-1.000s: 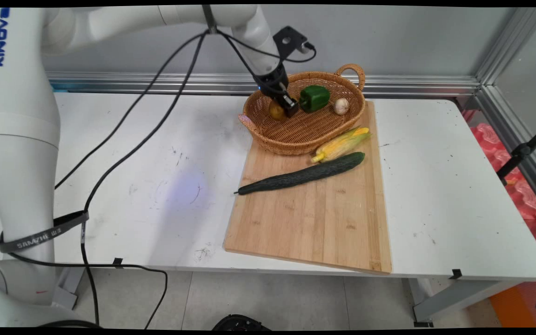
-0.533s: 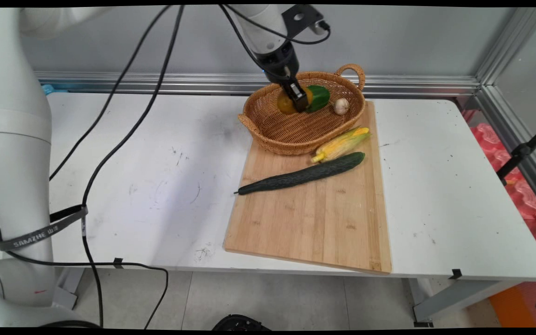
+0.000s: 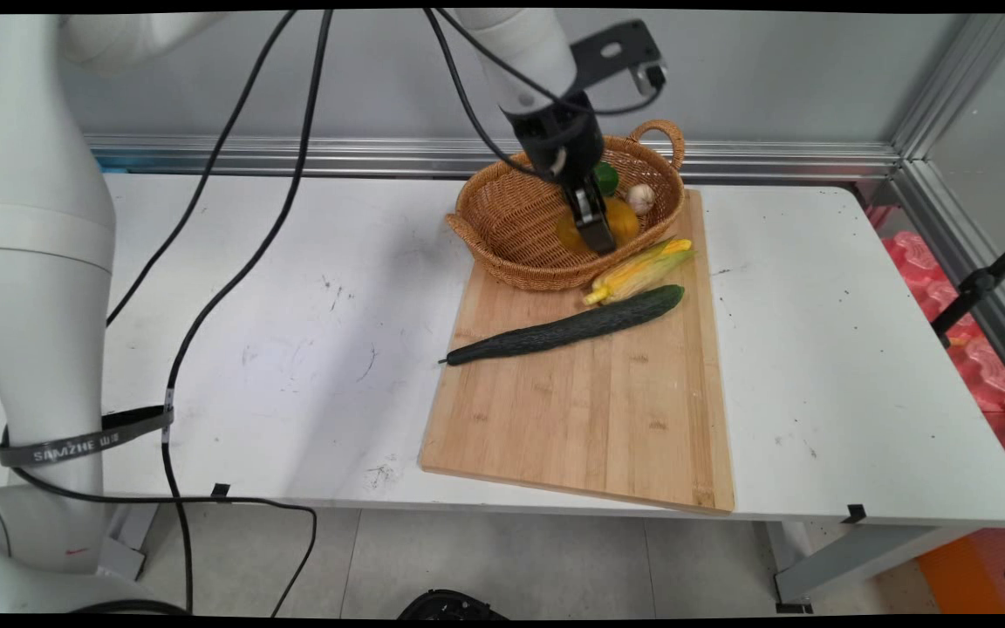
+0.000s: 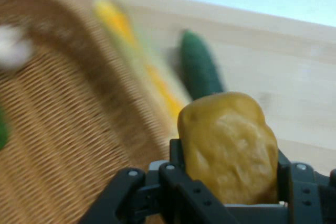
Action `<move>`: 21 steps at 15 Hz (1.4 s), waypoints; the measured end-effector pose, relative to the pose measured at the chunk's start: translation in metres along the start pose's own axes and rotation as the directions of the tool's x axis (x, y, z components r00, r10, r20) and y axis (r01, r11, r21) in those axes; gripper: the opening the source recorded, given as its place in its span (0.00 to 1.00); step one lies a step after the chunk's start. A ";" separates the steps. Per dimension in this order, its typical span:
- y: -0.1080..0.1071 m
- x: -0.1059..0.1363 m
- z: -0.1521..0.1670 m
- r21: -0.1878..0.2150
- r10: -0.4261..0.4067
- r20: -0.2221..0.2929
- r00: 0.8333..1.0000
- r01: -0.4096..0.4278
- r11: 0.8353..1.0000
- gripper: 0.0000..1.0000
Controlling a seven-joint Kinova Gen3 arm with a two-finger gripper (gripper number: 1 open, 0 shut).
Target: Place the picked object on the cutting board
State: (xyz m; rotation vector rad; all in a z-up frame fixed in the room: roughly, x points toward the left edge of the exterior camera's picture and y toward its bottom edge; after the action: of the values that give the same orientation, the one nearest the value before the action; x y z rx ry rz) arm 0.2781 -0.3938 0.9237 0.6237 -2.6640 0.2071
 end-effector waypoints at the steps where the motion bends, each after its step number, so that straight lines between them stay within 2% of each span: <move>1: 0.006 0.002 0.003 -0.020 0.036 -0.004 0.999 -0.036 0.999 0.00; 6: 0.034 0.008 0.024 -0.097 0.168 -0.017 0.986 -0.169 0.981 0.00; 13: 0.071 0.009 0.087 -0.183 0.325 -0.039 0.945 -0.327 0.927 0.00; 18: 0.084 0.008 0.132 -0.210 0.383 -0.044 0.923 -0.383 0.899 0.00; 21: 0.085 0.007 0.152 -0.215 0.402 -0.047 0.914 -0.402 0.890 0.00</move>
State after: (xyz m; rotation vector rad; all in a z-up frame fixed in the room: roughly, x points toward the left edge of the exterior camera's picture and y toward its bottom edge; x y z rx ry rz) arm 0.1812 -0.3559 0.7835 -0.0059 -2.7348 0.0217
